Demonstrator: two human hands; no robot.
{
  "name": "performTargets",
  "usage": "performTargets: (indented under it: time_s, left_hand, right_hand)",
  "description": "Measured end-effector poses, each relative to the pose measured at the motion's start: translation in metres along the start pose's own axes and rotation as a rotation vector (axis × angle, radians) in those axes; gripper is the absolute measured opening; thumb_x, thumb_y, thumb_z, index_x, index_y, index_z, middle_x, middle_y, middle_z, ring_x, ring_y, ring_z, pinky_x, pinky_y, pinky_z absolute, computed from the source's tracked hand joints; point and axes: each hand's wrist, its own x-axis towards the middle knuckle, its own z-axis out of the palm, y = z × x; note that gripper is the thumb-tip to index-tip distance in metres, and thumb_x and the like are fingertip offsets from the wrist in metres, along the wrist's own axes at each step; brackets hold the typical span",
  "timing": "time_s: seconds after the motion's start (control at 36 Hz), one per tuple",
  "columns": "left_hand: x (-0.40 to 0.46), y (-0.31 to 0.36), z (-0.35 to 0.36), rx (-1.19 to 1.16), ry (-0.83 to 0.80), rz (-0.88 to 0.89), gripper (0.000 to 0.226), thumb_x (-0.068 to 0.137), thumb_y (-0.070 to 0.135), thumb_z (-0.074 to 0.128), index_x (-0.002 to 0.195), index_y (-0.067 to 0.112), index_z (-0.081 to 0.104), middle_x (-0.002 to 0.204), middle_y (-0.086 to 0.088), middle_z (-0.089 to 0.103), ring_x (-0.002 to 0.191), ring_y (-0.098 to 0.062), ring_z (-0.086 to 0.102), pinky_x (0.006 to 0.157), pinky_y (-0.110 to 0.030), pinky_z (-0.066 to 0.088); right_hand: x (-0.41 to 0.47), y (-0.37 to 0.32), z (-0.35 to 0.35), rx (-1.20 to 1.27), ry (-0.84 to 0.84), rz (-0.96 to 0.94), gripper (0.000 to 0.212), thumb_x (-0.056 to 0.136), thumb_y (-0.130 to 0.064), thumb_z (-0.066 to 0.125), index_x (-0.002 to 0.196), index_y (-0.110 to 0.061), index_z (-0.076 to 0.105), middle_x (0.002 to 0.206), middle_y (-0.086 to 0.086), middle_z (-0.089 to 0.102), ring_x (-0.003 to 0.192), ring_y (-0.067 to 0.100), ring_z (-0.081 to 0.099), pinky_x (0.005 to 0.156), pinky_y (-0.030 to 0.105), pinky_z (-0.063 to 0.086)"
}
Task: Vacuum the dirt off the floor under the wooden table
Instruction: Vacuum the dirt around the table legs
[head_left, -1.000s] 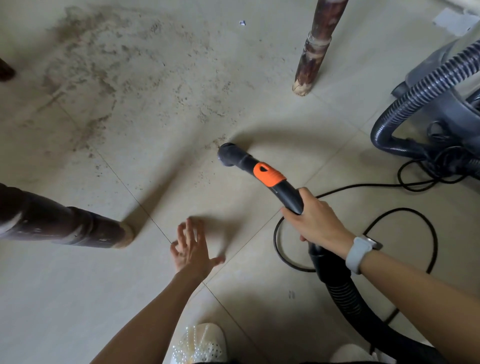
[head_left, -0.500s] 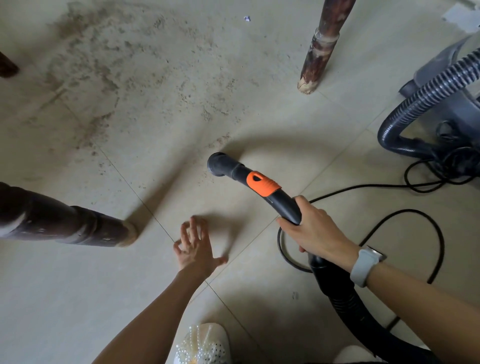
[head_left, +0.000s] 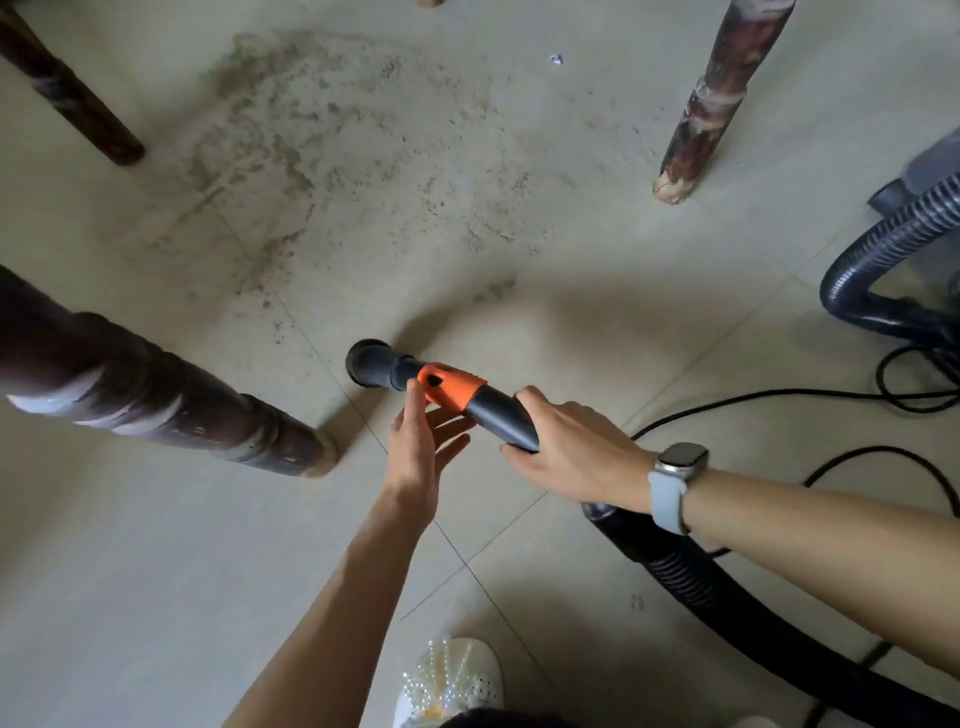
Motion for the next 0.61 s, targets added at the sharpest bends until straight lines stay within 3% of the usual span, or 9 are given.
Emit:
performTargets:
  time_s: [0.08,0.17,0.25,0.42,0.53,0.61]
  left_hand:
    - [0.001,0.019,-0.005,-0.091,0.023,-0.054,0.037,0.095,0.042,0.051,0.116,0.012,0.053,0.107,-0.01,0.064,0.094,-0.021,0.064,0.083,-0.034,0.051]
    - [0.006,0.036,-0.017,-0.171,0.138,-0.105,0.017,0.092,0.031,0.059,0.092,0.015,0.052,0.093,-0.005,0.062,0.086,-0.017,0.062,0.083,-0.033,0.048]
    - [0.012,0.051,-0.029,-0.138,0.209,-0.129,0.015,0.091,0.026,0.057,0.084,0.016,0.05,0.085,-0.002,0.056,0.078,-0.013,0.056,0.077,-0.03,0.046]
    - [0.025,0.057,-0.043,-0.12,0.254,-0.116,0.018,0.095,0.028,0.052,0.102,0.013,0.046,0.088,-0.004,0.053,0.079,-0.014,0.055,0.079,-0.033,0.048]
    - [0.03,0.051,-0.047,-0.099,0.277,-0.112,0.024,0.095,0.03,0.051,0.108,0.011,0.045,0.087,-0.004,0.051,0.078,-0.014,0.053,0.075,-0.033,0.048]
    - [0.027,0.042,-0.047,-0.085,0.276,-0.111,0.021,0.095,0.03,0.052,0.106,0.013,0.045,0.089,-0.003,0.052,0.08,-0.015,0.054,0.077,-0.034,0.047]
  right_hand:
    - [0.019,-0.023,0.003,0.019,-0.069,-0.056,0.029,0.091,-0.036,0.055,0.101,-0.014,0.038,0.067,-0.002,0.05,0.051,0.019,0.049,0.047,0.031,0.035]
    - [0.039,-0.045,0.004,0.101,-0.184,-0.069,0.028,0.091,-0.033,0.055,0.098,-0.012,0.039,0.075,0.004,0.059,0.053,0.023,0.06,0.047,0.032,0.044]
    - [0.053,-0.06,0.006,0.157,-0.258,-0.06,0.025,0.091,-0.032,0.055,0.098,-0.013,0.04,0.076,0.005,0.061,0.054,0.022,0.065,0.049,0.032,0.05]
    - [0.061,-0.069,0.012,0.262,-0.289,0.008,0.027,0.088,-0.03,0.059,0.099,-0.011,0.043,0.066,0.002,0.059,0.051,0.019,0.059,0.051,0.027,0.045]
    - [0.058,-0.054,0.018,0.284,-0.376,0.004,0.022,0.088,-0.029,0.058,0.089,-0.013,0.042,0.069,0.012,0.067,0.056,0.017,0.058,0.063,0.028,0.046]
    - [0.052,-0.046,0.026,0.329,-0.415,-0.006,0.022,0.089,-0.028,0.057,0.086,-0.013,0.041,0.064,0.009,0.065,0.058,0.02,0.06,0.069,0.031,0.049]
